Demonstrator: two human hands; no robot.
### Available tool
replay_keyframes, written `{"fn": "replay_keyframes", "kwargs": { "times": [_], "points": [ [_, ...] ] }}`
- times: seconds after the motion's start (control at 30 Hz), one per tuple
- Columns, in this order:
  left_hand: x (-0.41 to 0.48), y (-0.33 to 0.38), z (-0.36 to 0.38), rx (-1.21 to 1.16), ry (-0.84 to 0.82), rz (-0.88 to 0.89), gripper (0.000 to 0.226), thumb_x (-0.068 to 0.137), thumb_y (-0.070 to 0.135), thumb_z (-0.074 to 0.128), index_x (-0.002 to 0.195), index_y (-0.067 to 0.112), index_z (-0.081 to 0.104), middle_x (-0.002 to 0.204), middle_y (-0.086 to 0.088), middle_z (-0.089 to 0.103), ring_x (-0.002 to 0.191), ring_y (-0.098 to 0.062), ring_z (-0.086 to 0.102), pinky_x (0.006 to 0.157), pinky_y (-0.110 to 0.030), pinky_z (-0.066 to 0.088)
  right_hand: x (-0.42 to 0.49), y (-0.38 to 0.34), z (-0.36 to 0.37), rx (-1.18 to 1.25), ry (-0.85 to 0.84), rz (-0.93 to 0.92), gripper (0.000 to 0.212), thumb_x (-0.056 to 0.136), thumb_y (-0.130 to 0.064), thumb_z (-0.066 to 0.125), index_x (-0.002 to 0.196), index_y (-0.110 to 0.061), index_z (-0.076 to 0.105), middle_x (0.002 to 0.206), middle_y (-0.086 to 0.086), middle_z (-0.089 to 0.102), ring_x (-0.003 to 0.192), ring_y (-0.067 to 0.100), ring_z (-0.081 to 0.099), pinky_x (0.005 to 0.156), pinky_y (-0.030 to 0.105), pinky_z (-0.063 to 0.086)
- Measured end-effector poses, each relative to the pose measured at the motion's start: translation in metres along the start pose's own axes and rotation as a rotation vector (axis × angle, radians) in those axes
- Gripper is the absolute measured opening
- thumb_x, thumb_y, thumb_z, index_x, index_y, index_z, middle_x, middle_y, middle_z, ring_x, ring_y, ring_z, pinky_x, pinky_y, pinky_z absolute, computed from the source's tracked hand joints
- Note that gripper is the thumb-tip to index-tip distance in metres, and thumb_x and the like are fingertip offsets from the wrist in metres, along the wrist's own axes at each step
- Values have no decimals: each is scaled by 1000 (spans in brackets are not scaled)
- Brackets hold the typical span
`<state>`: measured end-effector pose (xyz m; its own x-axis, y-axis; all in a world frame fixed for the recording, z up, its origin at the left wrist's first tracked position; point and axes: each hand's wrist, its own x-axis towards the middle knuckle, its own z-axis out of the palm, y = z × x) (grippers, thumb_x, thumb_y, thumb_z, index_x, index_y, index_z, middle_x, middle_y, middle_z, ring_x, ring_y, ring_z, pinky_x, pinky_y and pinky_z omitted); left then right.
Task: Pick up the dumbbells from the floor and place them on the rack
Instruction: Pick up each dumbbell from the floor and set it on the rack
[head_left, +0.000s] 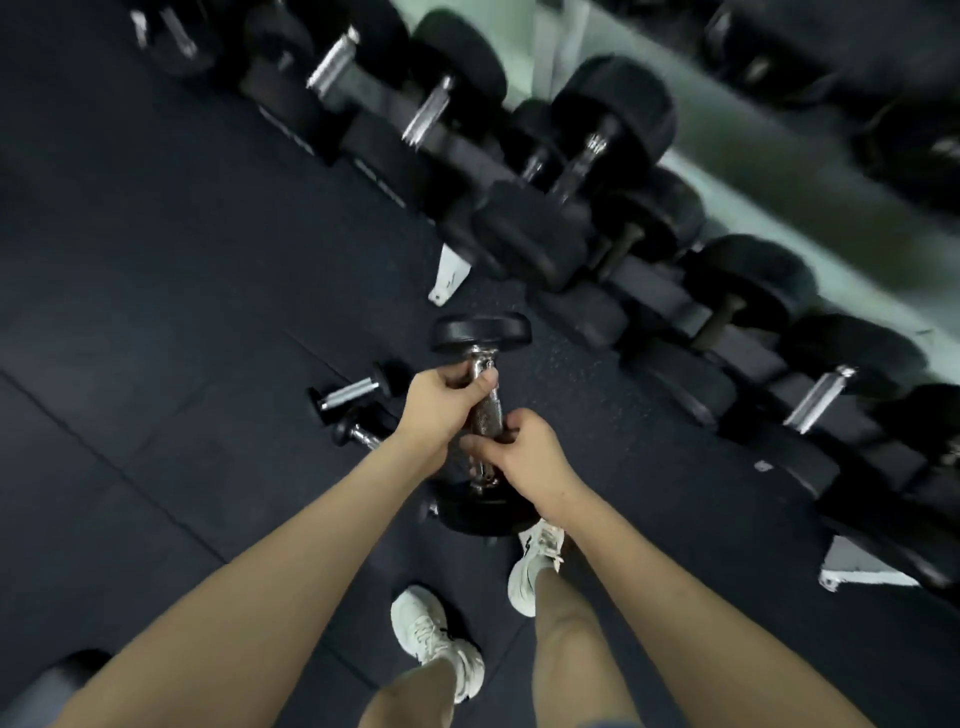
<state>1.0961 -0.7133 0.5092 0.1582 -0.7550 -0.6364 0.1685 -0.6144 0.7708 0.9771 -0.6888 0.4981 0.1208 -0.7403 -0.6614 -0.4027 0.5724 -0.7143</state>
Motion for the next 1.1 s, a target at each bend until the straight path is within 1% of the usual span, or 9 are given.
{"fn": "replay_keyframes", "kwargs": {
  "times": [0.1, 0.2, 0.27, 0.4, 0.5, 0.67, 0.87, 0.97, 1.1],
  "points": [
    [-28, 55, 18, 14, -16, 92, 18, 84, 14, 68, 98, 2, 70, 74, 3, 67, 60, 2, 63, 58, -9, 51, -28, -44, -28, 34, 41, -60, 41, 65, -32, 82, 86, -15, 52, 91, 18, 71, 85, 36, 70, 79, 50, 57],
    [-39, 105, 45, 32, -61, 138, 18, 84, 15, 68, 98, 4, 69, 79, 3, 68, 70, -5, 63, 57, -8, 50, -42, -81, -59, 87, 114, -96, 57, 52, -45, 81, 88, -12, 52, 93, 25, 69, 86, 43, 68, 76, 55, 56],
    [-38, 137, 68, 53, -99, 172, 14, 85, 16, 68, 96, 7, 69, 82, 2, 68, 76, -9, 63, 61, -11, 51, -44, -105, -85, 107, 164, -127, 56, 55, -44, 82, 88, -11, 50, 94, 24, 70, 87, 43, 68, 76, 52, 55],
    [-21, 196, 127, 90, -162, 233, 14, 84, 14, 68, 95, 5, 68, 82, -1, 67, 79, -13, 63, 71, -21, 52, -29, -143, -148, 138, 270, -182, 34, 71, -27, 81, 83, -14, 51, 90, 14, 70, 79, 28, 68, 71, 39, 53],
    [1, 234, 177, 110, -208, 239, 5, 84, 12, 68, 87, 8, 67, 79, -1, 66, 75, -13, 63, 70, -24, 53, -4, -166, -200, 165, 344, -206, 33, 71, -26, 81, 81, -11, 53, 79, 5, 66, 74, 24, 65, 65, 36, 50],
    [57, 296, 260, 170, -224, 208, 6, 85, 16, 68, 81, 12, 64, 78, 1, 65, 71, -9, 62, 64, -21, 52, 55, -202, -283, 193, 389, -204, 33, 73, -27, 79, 78, -14, 49, 66, -7, 54, 57, 6, 51, 53, 20, 38],
    [131, 356, 337, 180, -200, 120, 16, 88, 12, 63, 73, 16, 61, 74, 2, 62, 70, -8, 59, 66, -20, 49, 130, -247, -362, 194, 410, -140, 34, 76, -26, 76, 92, -12, 50, 80, -3, 59, 70, 12, 56, 60, 26, 45],
    [171, 375, 362, 209, -170, 98, 17, 87, 13, 65, 71, 16, 61, 72, 2, 62, 73, -14, 60, 67, -24, 49, 168, -264, -385, 189, 412, -108, 38, 76, -29, 75, 99, -11, 52, 93, 3, 64, 83, 19, 62, 74, 36, 53],
    [218, 392, 387, 286, -153, 100, 7, 86, 14, 65, 80, 13, 62, 75, 2, 62, 83, -18, 61, 82, -32, 50, 214, -278, -407, 229, 428, -72, 37, 77, -28, 75, 100, -11, 52, 93, 1, 64, 84, 18, 63, 73, 34, 52]
  ]
}}
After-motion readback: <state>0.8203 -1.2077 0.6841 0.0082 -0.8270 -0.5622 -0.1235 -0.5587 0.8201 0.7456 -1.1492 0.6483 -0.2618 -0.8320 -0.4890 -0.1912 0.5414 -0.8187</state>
